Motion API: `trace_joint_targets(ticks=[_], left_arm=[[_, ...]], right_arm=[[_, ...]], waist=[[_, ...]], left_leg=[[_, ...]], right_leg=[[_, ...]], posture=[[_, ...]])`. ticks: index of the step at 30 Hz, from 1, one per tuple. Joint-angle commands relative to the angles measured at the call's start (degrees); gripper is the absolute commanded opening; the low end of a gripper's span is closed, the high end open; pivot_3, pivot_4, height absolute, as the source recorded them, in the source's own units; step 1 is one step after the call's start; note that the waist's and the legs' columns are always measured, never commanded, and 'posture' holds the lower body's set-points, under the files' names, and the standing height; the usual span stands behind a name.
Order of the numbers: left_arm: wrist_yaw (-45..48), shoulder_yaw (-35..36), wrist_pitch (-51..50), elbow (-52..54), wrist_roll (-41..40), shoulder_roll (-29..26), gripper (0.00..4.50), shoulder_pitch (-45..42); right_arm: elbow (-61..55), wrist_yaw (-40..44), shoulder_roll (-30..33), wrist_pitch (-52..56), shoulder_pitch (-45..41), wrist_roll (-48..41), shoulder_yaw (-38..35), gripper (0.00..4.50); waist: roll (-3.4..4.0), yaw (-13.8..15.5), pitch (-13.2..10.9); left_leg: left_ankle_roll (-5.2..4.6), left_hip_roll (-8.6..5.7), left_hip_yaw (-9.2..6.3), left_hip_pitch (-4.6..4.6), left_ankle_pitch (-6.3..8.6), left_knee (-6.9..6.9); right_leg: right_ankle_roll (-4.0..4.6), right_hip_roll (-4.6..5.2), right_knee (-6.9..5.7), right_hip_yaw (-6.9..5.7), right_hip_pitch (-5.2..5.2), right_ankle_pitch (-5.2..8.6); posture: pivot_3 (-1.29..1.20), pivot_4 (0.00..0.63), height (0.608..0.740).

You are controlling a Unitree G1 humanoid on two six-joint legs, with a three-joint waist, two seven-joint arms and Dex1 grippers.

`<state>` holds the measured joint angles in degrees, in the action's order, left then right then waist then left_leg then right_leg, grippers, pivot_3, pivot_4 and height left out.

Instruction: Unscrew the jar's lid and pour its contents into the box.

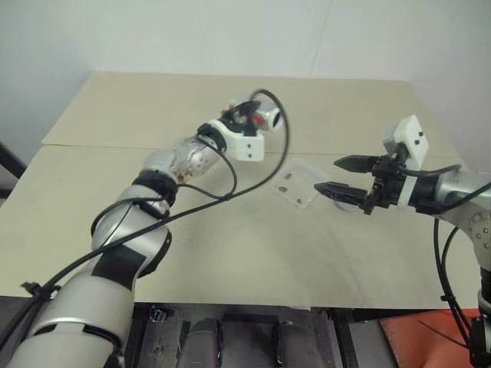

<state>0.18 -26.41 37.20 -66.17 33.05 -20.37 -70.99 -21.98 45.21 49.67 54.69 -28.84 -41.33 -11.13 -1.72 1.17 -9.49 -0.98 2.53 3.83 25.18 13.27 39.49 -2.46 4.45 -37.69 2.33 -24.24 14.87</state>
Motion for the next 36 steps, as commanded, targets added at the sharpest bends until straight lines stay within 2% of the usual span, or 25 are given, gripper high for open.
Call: trace_joint_targets(ticks=[1,3,6,11,17,23,28,30,36], left_arm=[[15.1,12.1,-9.2,12.4,-19.4,2.1,1.85,7.1],[21.4,17.0,-19.1,22.2,-28.1,2.9,1.85,13.2],[23.9,22.3,-35.1,37.0,-36.8,4.4,1.85,21.5],[21.9,26.1,-49.7,50.8,-42.6,7.5,1.85,29.8],[18.2,26.7,-49.6,53.3,-42.3,11.8,1.85,35.4],[14.9,26.1,-39.9,46.2,-38.8,15.0,1.85,36.9],[13.3,25.8,-37.8,42.8,-37.5,16.1,1.85,36.7],[13.1,25.8,-37.6,42.3,-37.2,16.2,2.6,36.7],[13.9,25.5,-38.9,44.2,-37.1,15.9,4.45,38.2]], right_arm=[[-1.5,1.9,0.1,-3.4,0.0,-0.7,-1.6,4.45],[-1.5,3.2,0.1,-5.5,0.5,-0.1,-1.2,4.45],[-0.8,4.8,0.3,-7.6,0.5,0.5,-0.4,4.45],[0.6,6.5,0.6,-8.9,-0.4,1.5,1.0,4.45],[1.1,7.3,0.4,-9.5,-1.0,2.4,2.0,4.45],[0.4,7.4,0.5,-9.4,-0.7,2.4,1.9,4.45],[-0.1,7.7,1.0,-9.3,-0.5,2.3,1.6,4.45],[0.2,7.8,1.0,-9.4,-0.7,2.5,1.7,4.5],[0.0,7.5,0.7,-9.5,-0.8,2.5,2.0,4.5]], waist=[[0.03,0.0,0.0],[0.03,-0.1,0.0],[0.04,-0.6,0.0],[0.04,-0.7,0.0],[0.04,-0.5,0.0],[0.04,-0.5,0.0],[0.05,-0.5,0.0],[0.05,-0.5,0.0],[0.05,-0.5,0.0]], left_leg=[[-0.01,0.02,-0.02,0.02,0.0,0.11],[-0.07,0.08,-0.03,0.04,0.05,0.34],[-0.1,0.08,-0.06,0.05,0.06,0.38],[-0.09,0.08,-0.28,-0.02,0.06,0.42],[-0.06,0.02,-0.29,-0.17,0.03,0.47],[-0.07,0.02,-0.29,-0.27,0.03,0.48],[-0.07,0.02,-0.29,-0.27,0.03,0.47],[-0.07,0.02,-0.29,-0.31,0.03,0.47],[-0.07,0.02,-0.29,-0.37,0.03,0.44]], right_leg=[[0.0,-0.01,-0.01,-0.03,0.05,0.0],[-0.01,-0.02,-0.05,-0.06,0.14,0.0],[-0.02,-0.03,-0.1,-0.03,0.13,0.0],[-0.02,-0.04,-0.28,0.01,0.14,0.0],[-0.02,-0.03,-0.23,0.04,0.2,-0.01],[-0.01,-0.03,-0.24,0.08,0.26,-0.01],[-0.01,-0.03,-0.24,0.09,0.26,-0.01],[-0.01,-0.03,-0.24,0.08,0.31,-0.01],[-0.01,-0.03,-0.2,0.09,0.36,-0.01]], posture=[[0.0,0.15,0.74],[0.0,0.15,0.74],[0.0,0.15,0.74],[0.0,0.15,0.74],[0.0,0.15,0.74],[0.0,0.15,0.74],[0.0,0.15,0.74],[0.0,0.15,0.74],[0.0,0.15,0.74]])
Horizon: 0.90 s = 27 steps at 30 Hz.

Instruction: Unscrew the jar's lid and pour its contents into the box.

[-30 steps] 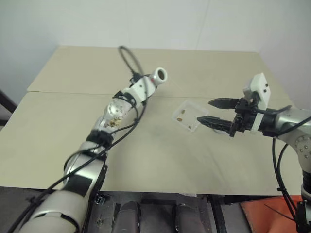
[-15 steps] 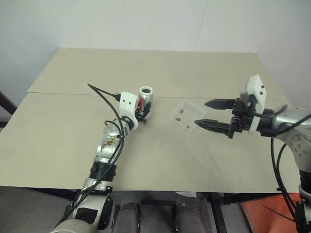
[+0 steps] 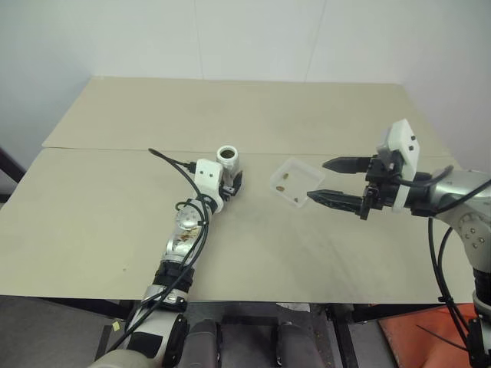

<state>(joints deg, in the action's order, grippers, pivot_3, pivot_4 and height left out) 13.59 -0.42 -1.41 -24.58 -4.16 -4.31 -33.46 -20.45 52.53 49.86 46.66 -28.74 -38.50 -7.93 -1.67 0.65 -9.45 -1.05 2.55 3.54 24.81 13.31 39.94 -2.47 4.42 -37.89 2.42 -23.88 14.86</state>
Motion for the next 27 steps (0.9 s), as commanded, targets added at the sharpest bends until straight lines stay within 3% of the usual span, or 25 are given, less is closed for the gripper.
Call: trace_joint_targets(ticks=[1,7,15,22,27], left_arm=[[1.0,-0.7,-0.6,3.5,0.1,-0.4,4.45,1.3],[2.4,-1.4,-4.3,9.8,0.3,-2.5,4.45,4.9],[11.0,-2.0,-18.0,30.5,-3.3,-11.5,4.45,14.6],[24.6,2.4,-26.9,44.6,-13.4,-24.5,4.45,19.2],[36.4,8.5,-24.3,44.6,-20.3,-34.8,4.45,18.2]], right_arm=[[-1.6,0.2,0.5,-1.5,-0.9,-0.3,-1.1,4.5],[-1.9,0.1,0.3,-1.5,-0.8,-0.3,-1.0,4.5],[-2.5,-0.3,0.7,-1.3,1.1,0.0,-1.2,4.5],[-3.4,0.0,1.6,-1.1,2.9,0.0,-1.7,4.5],[-3.1,0.5,2.3,-1.5,3.2,-0.3,-2.1,4.5]], waist=[[0.0,0.0,0.0],[0.0,0.0,0.0],[0.02,-0.2,0.0],[0.03,-0.2,0.0],[0.04,-0.5,0.0]], left_leg=[[0.0,0.0,-0.01,0.0,0.0,-0.01],[0.0,0.01,-0.03,-0.02,0.0,-0.03],[0.0,0.05,-0.07,-0.06,0.0,-0.1],[0.0,0.08,-0.05,-0.11,0.0,-0.11],[0.0,0.14,-0.01,-0.19,0.0,-0.13]], right_leg=[[0.0,0.0,0.01,0.0,0.0,0.0],[0.0,0.0,-0.02,0.02,-0.03,0.0],[0.01,-0.01,-0.01,0.08,-0.06,0.0],[0.01,-0.01,0.01,0.09,-0.02,0.0],[0.04,-0.05,0.01,0.1,-0.01,0.01]], posture=[[0.0,0.15,0.74],[0.0,0.15,0.74],[0.0,0.15,0.74],[0.0,0.15,0.74],[0.0,0.15,0.74]])
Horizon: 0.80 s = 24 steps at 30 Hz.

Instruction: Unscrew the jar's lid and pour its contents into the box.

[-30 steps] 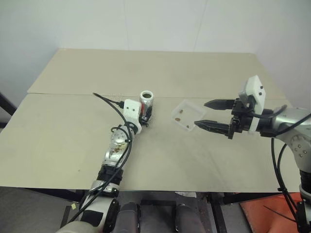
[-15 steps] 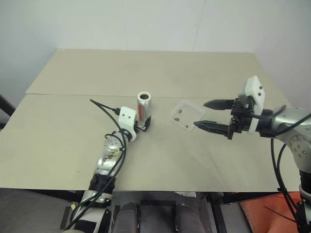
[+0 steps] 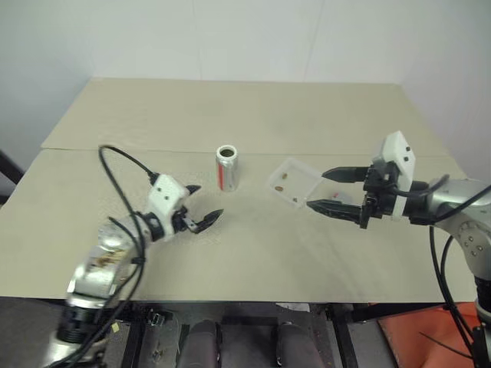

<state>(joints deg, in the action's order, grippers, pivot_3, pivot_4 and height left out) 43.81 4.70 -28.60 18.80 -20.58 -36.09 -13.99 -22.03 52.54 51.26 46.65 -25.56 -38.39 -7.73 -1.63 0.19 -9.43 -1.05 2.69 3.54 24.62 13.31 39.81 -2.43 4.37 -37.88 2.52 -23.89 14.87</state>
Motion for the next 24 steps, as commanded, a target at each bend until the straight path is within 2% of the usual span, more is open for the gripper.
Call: trace_joint_targets(ticks=[1,7,12,16,24], left_arm=[[8.5,4.9,3.6,0.5,-5.3,-4.6,4.45,-1.9],[24.3,11.3,6.4,-4.9,-13.7,-13.8,4.45,-6.1],[29.9,12.5,4.3,-7.9,-17.2,-18.4,4.45,-9.1],[32.6,12.2,5.1,-8.9,-17.8,-19.9,4.45,-8.5],[31.8,11.5,4.7,-8.0,-18.5,-18.4,4.45,-8.7]], right_arm=[[-1.6,0.6,1.1,-1.5,0.1,-0.4,-2.3,4.5],[-1.0,1.8,2.1,-2.9,-0.1,0.2,-2.8,4.5],[-0.3,3.0,3.3,-4.3,-0.4,0.8,-2.8,4.5],[0.1,3.7,4.2,-4.9,-0.4,1.4,-3.0,4.5],[-0.3,4.2,5.3,-5.1,0.7,1.3,-4.1,4.5]], waist=[[0.0,-0.1,0.0],[0.0,-0.2,0.0],[0.0,-0.2,0.0],[0.0,-0.4,0.0],[0.0,-0.3,0.0]], left_leg=[[0.0,0.0,0.01,0.0,0.0,0.0],[0.0,0.01,0.23,0.02,0.0,-0.03],[0.0,0.03,0.33,0.03,0.0,-0.06],[-0.01,0.05,0.37,0.03,0.01,-0.09],[-0.01,0.06,0.39,0.03,0.01,-0.09]], right_leg=[[0.0,0.0,0.02,0.0,0.01,0.0],[0.01,0.0,0.1,-0.03,0.0,0.01],[0.01,-0.02,0.15,-0.04,-0.01,0.01],[0.01,-0.03,0.17,-0.02,-0.03,0.02],[0.01,-0.02,0.17,-0.02,-0.03,0.02]], posture=[[0.0,0.15,0.74],[0.0,0.15,0.74],[0.0,0.15,0.74],[0.0,0.15,0.74],[0.0,0.15,0.74]])
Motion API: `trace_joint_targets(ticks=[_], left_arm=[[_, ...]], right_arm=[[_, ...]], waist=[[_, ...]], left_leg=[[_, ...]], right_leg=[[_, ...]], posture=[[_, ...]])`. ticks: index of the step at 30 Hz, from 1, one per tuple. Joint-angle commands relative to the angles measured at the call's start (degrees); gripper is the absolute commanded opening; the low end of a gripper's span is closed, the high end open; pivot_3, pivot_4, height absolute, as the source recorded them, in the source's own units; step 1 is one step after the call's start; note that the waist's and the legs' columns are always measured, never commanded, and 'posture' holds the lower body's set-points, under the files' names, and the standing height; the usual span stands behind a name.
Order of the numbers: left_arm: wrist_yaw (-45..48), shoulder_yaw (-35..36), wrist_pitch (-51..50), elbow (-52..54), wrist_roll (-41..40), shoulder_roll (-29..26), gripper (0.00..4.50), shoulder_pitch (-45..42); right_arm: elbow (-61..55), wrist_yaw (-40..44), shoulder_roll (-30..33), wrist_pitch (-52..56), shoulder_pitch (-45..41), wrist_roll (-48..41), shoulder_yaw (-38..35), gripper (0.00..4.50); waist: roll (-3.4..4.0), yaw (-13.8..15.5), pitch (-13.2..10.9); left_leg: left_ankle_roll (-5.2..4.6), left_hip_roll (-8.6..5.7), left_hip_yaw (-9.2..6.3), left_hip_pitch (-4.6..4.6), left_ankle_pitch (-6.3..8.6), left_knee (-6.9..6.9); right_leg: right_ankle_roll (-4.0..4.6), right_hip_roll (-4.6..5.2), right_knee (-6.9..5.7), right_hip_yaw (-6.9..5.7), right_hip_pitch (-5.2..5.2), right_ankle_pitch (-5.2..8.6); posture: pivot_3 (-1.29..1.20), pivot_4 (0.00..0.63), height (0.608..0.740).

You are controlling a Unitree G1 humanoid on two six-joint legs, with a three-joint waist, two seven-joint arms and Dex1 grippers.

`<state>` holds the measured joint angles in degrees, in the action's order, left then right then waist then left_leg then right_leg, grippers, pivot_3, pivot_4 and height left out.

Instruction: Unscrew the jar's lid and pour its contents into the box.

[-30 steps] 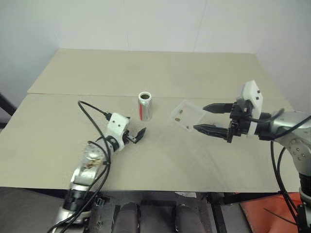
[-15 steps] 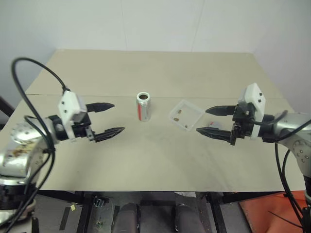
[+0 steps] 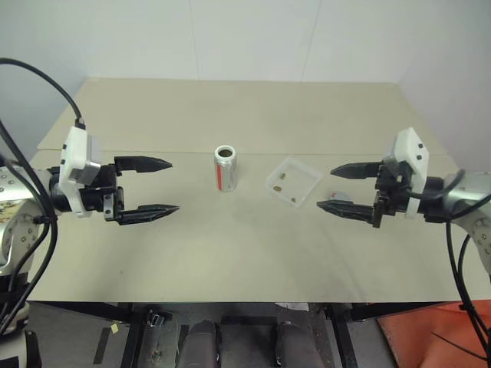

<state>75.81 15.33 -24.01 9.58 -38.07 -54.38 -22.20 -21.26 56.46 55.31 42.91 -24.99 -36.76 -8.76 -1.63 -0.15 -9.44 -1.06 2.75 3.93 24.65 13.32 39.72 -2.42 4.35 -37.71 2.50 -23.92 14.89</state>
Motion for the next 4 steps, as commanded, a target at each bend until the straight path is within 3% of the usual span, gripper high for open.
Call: trace_joint_targets(ticks=[1,4], left_arm=[[-0.1,0.8,0.1,1.2,-1.1,-0.1,4.45,-0.5],[0.0,0.9,0.0,1.4,-1.6,-0.1,4.45,-0.4]], right_arm=[[-1.2,0.3,1.3,-1.3,0.2,-0.3,-3.2,4.5],[-1.3,0.7,1.5,-1.2,0.5,-0.4,-3.5,4.5]], waist=[[0.0,0.0,0.0],[0.0,0.0,0.0]], left_leg=[[0.0,0.0,0.0,0.01,0.0,0.0],[0.0,0.01,0.01,0.01,0.0,0.0]], right_leg=[[0.0,0.0,0.0,0.0,0.0,0.0],[0.0,0.0,0.0,0.01,-0.01,0.0]], posture=[[0.0,0.15,0.74],[0.0,0.15,0.74]])
